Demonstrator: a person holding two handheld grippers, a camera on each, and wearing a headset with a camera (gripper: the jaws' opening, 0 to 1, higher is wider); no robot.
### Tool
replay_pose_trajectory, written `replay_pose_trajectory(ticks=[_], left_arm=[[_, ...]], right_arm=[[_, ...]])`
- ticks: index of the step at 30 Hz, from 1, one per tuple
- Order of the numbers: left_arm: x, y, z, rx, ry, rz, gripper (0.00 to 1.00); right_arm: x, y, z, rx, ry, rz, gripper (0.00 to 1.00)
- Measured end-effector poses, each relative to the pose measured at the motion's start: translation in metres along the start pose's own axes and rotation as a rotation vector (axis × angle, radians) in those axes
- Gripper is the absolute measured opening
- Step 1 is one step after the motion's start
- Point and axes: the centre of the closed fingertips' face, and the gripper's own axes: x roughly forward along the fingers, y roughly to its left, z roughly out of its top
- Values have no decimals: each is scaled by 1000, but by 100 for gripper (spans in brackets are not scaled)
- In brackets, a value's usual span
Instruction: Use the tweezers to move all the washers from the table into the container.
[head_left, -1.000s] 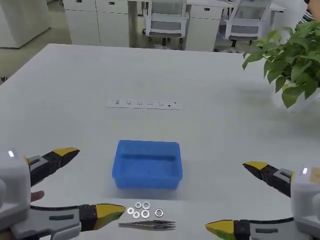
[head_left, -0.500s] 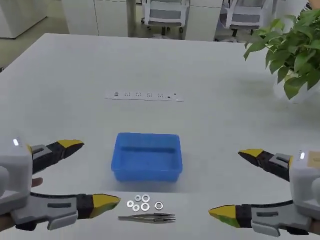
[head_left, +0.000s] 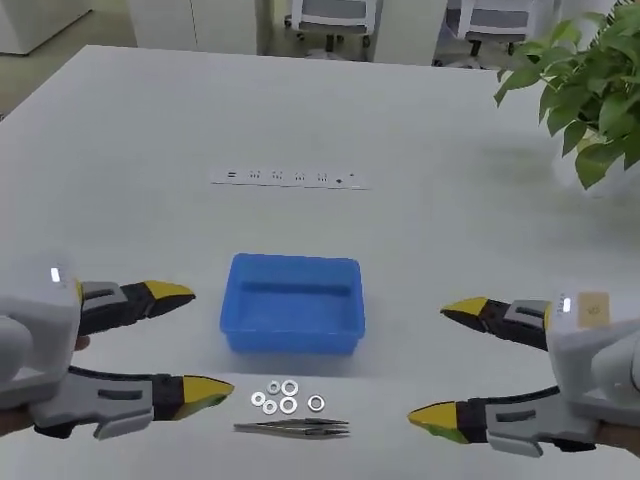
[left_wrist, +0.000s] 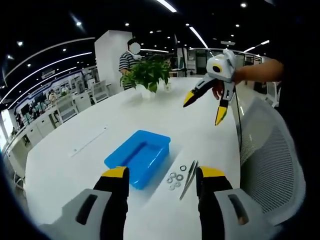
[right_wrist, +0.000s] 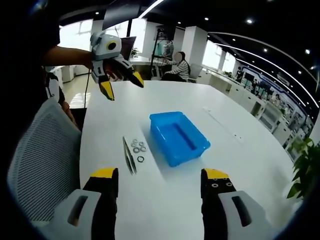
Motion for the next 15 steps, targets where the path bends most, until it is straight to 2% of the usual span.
replay_pose_trajectory(ticks=[7,15], left_arm=[[8,-3,-9,21,40,-53,52],[18,-10,-22,57,87,-118,37]], right_arm=[[12,4,1,-54,15,60,62],[28,14,-5,-106,43,140,50]])
